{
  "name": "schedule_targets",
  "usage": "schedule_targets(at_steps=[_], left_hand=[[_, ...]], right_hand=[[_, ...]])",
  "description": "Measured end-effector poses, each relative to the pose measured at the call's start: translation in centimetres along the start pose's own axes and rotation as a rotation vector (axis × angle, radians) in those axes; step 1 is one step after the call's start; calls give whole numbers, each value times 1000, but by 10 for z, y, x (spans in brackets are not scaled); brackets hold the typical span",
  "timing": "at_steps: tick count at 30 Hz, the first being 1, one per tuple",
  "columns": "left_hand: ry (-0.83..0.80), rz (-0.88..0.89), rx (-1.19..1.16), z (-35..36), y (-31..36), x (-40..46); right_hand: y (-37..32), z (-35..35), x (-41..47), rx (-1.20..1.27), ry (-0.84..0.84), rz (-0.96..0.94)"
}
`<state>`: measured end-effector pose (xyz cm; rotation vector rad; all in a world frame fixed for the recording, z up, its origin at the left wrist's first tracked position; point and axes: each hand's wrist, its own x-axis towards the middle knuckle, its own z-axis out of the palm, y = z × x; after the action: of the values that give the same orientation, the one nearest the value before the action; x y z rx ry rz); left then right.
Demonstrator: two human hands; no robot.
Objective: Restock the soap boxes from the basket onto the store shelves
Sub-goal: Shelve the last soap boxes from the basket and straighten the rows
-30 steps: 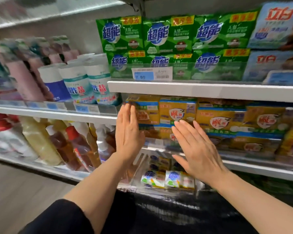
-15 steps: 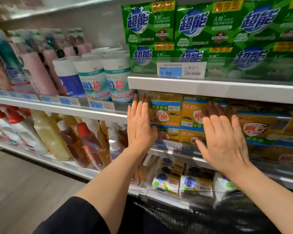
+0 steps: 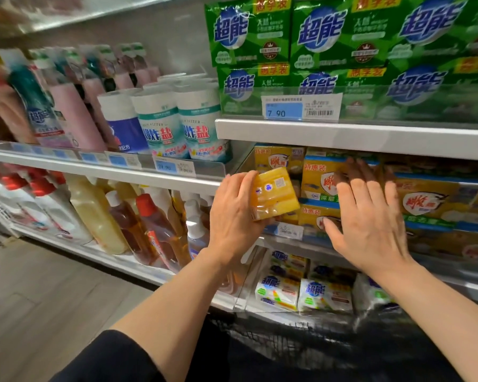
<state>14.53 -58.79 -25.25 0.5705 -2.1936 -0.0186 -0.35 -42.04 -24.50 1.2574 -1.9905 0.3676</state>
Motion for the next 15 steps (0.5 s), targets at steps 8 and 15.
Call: schedule_targets(at_steps=[8,15], left_hand=[[-12,-410,-378,-31,23,-1],[-233,-603,-943,-37,49,-13]], right_hand=[[4,-8,-7,341,129,23],[-4,-32,-14,1014,-343,370]])
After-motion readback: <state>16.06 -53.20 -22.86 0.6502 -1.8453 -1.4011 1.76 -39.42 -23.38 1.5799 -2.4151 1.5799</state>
